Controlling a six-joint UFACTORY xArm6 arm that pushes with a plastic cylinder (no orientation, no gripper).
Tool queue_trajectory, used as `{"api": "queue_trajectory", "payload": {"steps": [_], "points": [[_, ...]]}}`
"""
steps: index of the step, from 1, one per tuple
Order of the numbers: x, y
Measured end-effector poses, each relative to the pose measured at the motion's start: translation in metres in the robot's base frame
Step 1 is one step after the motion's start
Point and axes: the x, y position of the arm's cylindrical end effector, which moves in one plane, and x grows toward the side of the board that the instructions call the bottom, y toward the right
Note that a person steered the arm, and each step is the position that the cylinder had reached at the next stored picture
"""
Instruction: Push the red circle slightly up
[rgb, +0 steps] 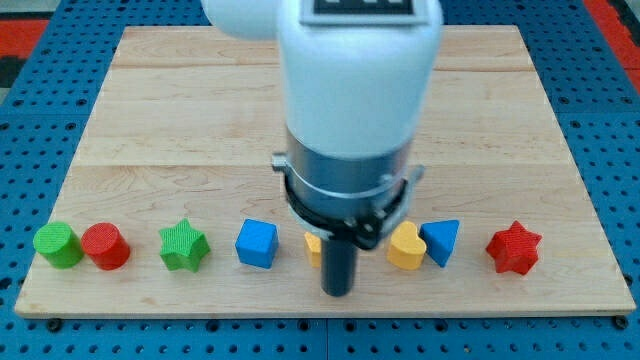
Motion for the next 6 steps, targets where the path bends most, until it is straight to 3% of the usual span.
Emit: {"api": "queue_trajectory", "payload": {"steps": [2, 3, 4, 5, 6], "points": [[0.028, -0.049], [0.023, -0.172], [-0.001, -0.235], [-0.059, -0.239], [-0.066, -0.230]]}}
